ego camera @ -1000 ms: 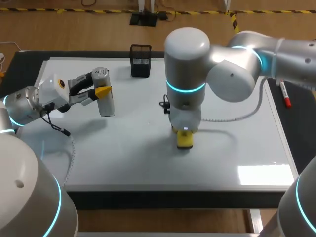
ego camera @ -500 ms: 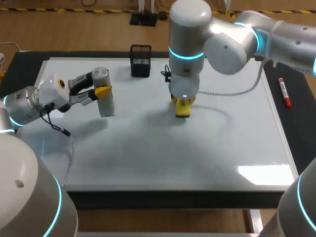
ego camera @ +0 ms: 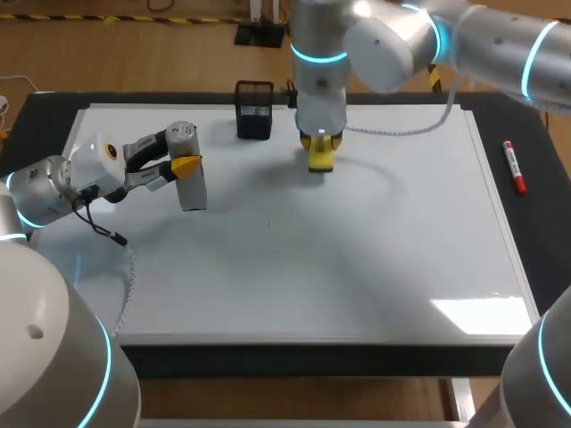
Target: Pick up the inspection probe, press it on each red-marked spot on the whiteboard one by one, put down the probe, pick up the eraser, and wipe off all the red marks.
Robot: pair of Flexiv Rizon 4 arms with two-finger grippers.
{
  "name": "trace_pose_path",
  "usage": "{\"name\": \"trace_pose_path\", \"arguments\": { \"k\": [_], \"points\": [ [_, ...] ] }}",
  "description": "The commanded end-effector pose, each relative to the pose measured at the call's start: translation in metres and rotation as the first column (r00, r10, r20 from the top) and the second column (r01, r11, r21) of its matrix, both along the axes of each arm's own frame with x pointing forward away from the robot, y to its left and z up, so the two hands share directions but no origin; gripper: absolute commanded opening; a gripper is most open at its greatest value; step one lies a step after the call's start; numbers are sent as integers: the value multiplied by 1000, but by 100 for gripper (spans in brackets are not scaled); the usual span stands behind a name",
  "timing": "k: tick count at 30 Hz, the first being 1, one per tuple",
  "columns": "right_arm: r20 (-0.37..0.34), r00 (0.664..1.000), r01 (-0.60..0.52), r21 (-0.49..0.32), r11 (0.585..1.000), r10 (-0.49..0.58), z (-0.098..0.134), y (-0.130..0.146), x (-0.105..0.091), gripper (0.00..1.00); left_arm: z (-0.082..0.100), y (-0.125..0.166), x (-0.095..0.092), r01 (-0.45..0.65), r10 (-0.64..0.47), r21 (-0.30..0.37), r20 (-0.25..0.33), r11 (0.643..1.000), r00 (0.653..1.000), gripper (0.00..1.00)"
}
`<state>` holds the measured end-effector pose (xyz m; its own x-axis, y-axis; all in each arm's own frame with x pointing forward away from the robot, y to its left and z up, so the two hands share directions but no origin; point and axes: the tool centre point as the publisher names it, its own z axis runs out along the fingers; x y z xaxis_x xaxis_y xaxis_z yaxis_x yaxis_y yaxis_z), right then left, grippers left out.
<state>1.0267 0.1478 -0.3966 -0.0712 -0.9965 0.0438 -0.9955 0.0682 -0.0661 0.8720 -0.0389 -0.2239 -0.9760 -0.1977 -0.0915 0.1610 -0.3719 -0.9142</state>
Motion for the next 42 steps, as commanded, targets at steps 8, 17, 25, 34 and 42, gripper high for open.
{"name": "trace_pose_path", "arguments": {
  "k": [8, 17, 25, 34, 42],
  "points": [
    [-72, 997, 0, -8, 1000, 0, -3, 6, 67, 0, 1, 0, -1, -1, 1, 0, 1, 1000, 1000, 0],
    [-84, 996, -19, -19, 1000, 17, -15, 5, 80, 0, 1, 0, -1, -1, 1, 0, 1, 1000, 1000, 0],
    [-92, 995, -25, -18, 1000, 24, -22, 6, 90, 0, 1, 0, -1, -1, 1, 0, 1, 1000, 1000, 0],
    [-82, 996, -41, -17, 999, 39, -26, 3, 97, 0, 1, 0, -1, -1, 1, 0, 1, 1000, 1000, 0],
    [-87, 995, -42, -36, 998, 39, -32, 3, 100, 10, 1, 0, -1, -1, 1, 0, 1, 1000, 1000, 0]
  ]
}}
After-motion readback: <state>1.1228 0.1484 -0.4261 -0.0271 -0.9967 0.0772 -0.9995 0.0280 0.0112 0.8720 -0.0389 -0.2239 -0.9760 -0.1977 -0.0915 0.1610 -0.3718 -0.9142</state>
